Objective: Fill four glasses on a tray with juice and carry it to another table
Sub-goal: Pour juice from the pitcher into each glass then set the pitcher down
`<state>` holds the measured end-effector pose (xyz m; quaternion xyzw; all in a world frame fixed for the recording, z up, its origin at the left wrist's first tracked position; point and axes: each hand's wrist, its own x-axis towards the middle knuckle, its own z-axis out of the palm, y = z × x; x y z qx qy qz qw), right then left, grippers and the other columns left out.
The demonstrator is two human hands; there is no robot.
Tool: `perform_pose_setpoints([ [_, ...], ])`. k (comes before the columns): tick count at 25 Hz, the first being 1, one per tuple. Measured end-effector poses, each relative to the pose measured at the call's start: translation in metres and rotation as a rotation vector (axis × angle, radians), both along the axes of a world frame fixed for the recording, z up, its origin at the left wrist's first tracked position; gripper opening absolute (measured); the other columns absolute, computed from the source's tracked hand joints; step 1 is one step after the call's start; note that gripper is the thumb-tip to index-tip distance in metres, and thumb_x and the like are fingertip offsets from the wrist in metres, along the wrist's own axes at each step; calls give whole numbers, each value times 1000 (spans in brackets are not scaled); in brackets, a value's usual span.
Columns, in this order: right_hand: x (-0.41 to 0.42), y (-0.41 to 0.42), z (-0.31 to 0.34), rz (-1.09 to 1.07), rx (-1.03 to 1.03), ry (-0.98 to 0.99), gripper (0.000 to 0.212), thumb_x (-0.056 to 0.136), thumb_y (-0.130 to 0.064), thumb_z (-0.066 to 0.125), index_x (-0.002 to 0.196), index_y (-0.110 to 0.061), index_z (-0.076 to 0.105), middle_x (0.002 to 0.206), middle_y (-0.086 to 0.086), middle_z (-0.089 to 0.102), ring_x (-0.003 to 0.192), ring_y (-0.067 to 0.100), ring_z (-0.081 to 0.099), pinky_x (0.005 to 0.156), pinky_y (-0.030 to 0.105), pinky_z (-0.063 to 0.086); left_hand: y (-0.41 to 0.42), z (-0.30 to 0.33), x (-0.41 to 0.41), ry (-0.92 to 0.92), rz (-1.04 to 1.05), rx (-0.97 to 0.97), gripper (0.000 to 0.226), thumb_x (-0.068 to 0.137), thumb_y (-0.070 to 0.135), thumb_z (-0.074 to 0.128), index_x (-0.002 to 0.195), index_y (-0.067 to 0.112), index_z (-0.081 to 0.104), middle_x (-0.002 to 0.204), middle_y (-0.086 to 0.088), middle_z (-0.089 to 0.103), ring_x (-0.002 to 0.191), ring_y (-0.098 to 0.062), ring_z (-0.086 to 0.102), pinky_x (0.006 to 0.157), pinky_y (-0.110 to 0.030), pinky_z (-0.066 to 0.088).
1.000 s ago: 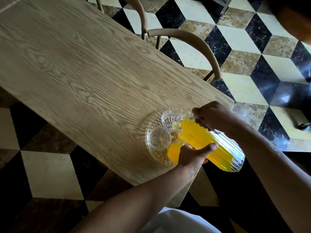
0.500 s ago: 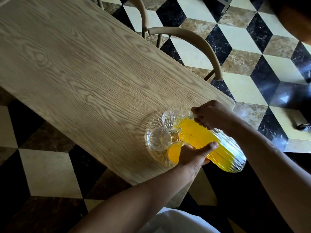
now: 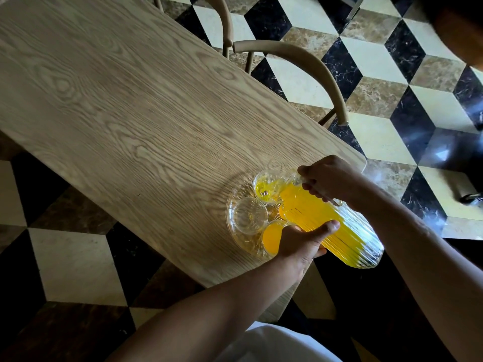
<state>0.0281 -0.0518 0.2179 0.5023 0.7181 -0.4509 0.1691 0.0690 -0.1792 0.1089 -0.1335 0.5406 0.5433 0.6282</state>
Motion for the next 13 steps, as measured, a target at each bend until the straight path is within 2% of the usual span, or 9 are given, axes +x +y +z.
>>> perform_pose_setpoints([
  [3,1,0,0,2,-10,1,42,101,-30,58,71,-3,67,62,8,61,54,21,52,55,29,42,-1,6,-2,-14,-12,17,71,35,54,93,71,13,48,69,-2,48,80,-14,59,85,-43,67],
  [9,0,1,0,3,-1,-22,42,102,-30,57,69,-4,66,60,7,61,53,20,52,54,28,42,2,6,-1,-22,-1,38,77,27,59,92,72,13,51,75,-4,50,89,-20,63,83,-44,67],
  [13,1,2,0,-8,7,-36,42,100,-30,58,68,-4,67,59,7,61,51,20,53,54,29,44,2,4,0,-65,21,42,95,25,60,97,92,5,59,102,-16,66,115,-32,71,75,-39,68],
])
